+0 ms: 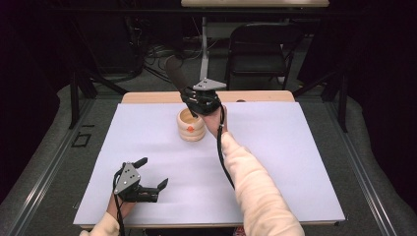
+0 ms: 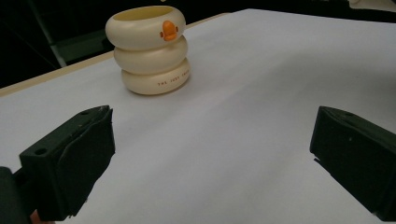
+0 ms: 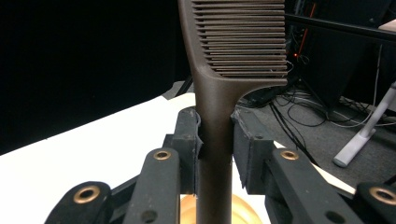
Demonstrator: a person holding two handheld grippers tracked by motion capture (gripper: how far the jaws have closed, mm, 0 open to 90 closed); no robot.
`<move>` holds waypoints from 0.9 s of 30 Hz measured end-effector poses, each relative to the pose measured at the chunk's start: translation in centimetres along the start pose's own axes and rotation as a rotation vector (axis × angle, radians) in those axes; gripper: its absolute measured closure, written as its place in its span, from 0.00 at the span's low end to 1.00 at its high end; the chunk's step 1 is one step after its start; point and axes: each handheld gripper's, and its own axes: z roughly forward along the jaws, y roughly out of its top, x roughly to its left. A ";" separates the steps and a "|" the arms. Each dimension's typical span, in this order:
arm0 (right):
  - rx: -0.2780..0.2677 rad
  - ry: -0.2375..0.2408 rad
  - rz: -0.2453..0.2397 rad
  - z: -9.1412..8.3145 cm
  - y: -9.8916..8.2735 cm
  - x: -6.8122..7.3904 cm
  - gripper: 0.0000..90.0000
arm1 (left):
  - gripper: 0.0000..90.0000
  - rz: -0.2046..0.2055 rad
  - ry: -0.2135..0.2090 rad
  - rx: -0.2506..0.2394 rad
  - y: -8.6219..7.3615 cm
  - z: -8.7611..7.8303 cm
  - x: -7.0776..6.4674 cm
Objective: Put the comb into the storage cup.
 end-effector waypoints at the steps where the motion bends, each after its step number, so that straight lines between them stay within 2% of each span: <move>1: 0.000 -0.002 0.000 0.3 -0.1 0.0 0.80 | 0.00 -0.002 0.001 -0.002 0.0 0.0 0.0; 27: 0.023 0.011 -0.002 2.1 -1.0 0.5 0.80 | 0.00 -0.003 -0.002 -0.004 0.0 0.0 0.0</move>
